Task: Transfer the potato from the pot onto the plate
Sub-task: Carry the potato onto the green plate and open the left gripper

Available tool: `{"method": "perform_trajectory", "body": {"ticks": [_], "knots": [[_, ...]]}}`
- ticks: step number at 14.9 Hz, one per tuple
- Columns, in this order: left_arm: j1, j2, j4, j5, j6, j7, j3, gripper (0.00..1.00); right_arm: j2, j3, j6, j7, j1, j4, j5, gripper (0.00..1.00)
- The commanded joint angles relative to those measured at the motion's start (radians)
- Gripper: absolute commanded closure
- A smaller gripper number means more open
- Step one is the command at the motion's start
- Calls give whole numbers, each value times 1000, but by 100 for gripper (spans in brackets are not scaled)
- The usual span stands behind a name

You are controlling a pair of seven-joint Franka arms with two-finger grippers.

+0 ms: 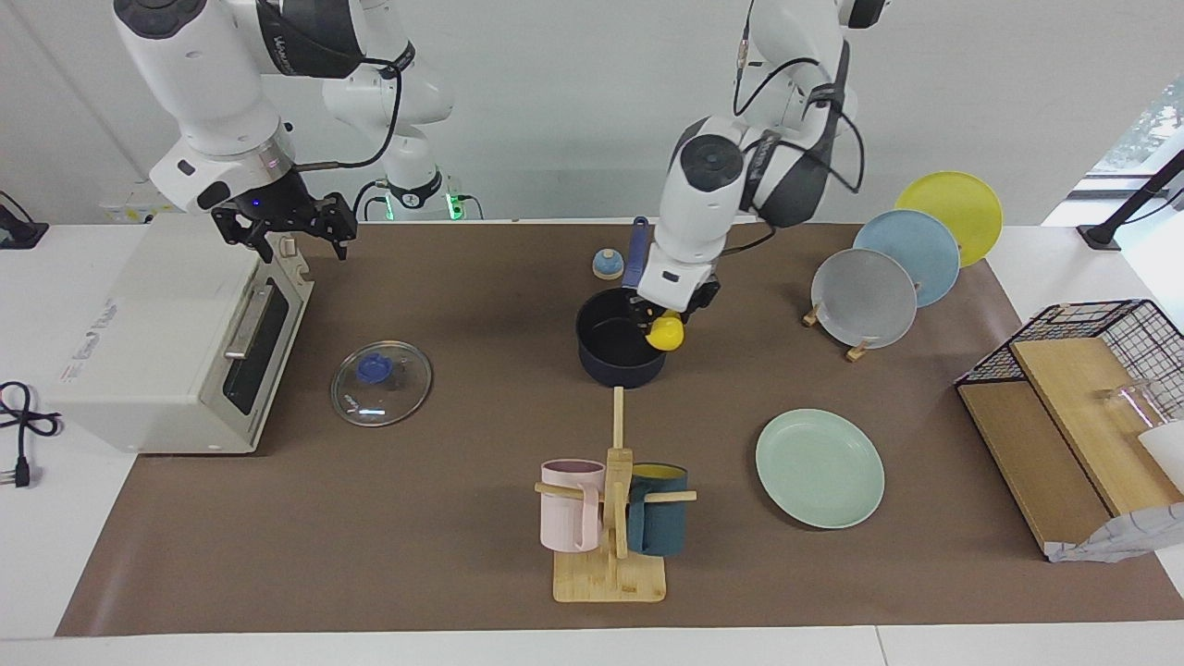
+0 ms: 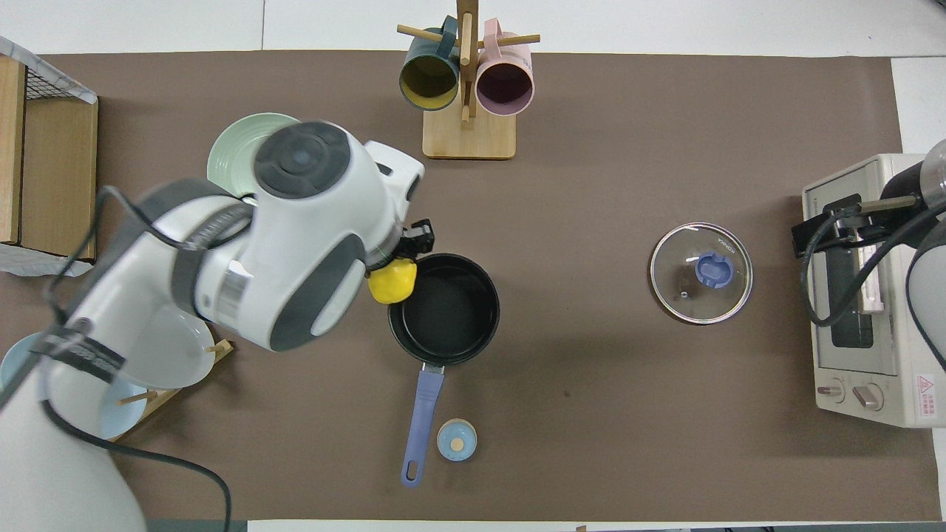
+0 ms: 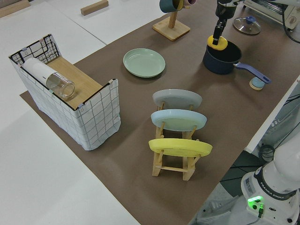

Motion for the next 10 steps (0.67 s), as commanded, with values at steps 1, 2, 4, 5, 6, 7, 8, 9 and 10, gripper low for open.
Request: {"method": "perform_trajectory", "body": {"ticks": [1, 2, 4, 5, 6, 7, 8, 9, 10], "knots": [[156, 117, 149, -30, -46, 196, -15, 100, 6, 4, -35, 10, -49, 9, 19, 0], [201, 134, 152, -31, -29, 276, -15, 100, 5, 3, -34, 10, -64, 6, 25, 0], [249, 213, 152, -30, 81, 367, -10, 100, 3, 3, 0, 10, -58, 6, 19, 0], [261, 262, 153, -21, 130, 377, -7, 100, -4, 4, 2, 10, -49, 4, 23, 0], [272, 301, 158, -21, 173, 409, -6, 100, -7, 1, -5, 10, -32, 1, 36, 0], [299, 323, 158, -19, 201, 448, -6, 100, -6, 1, -6, 11, -31, 0, 51, 0], [316, 335, 157, -18, 218, 478, -6, 100, -1, 3, -6, 19, -32, 3, 54, 0], [317, 343, 152, -16, 241, 487, -4, 100, 28, 9, -33, 19, -38, 26, 48, 0], [312, 343, 134, -12, 267, 487, -6, 100, 52, 1, -47, 19, -32, 58, 54, 0]]}}
